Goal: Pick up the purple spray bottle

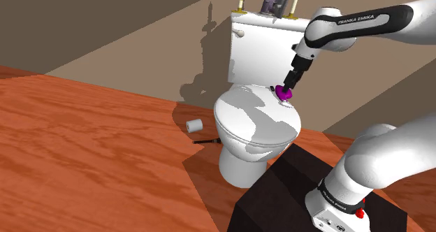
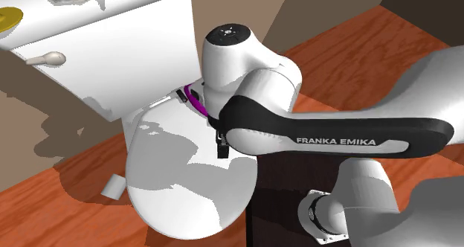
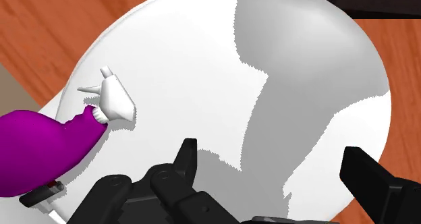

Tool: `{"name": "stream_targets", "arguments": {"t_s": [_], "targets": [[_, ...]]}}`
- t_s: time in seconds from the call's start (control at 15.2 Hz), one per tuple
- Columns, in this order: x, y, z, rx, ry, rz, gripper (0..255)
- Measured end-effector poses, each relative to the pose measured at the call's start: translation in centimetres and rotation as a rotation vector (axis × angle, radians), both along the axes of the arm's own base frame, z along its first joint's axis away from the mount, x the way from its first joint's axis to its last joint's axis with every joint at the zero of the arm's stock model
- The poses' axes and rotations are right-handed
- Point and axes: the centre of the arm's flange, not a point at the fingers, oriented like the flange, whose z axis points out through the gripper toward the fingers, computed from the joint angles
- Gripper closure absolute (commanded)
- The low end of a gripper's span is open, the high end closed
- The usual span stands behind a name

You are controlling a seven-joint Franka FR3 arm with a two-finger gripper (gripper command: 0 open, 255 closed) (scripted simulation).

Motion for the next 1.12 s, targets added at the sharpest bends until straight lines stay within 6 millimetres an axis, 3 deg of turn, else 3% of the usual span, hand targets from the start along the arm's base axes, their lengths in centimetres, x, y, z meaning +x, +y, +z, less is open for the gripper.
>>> {"name": "stream_targets", "arguments": {"t_s": [0.86, 1.12], "targets": [[2.9, -14.2, -10.0, 0.021, 0.018, 0.008, 0], [3.1, -15.9, -12.5, 0.023, 0.019, 0.010, 0]]}}
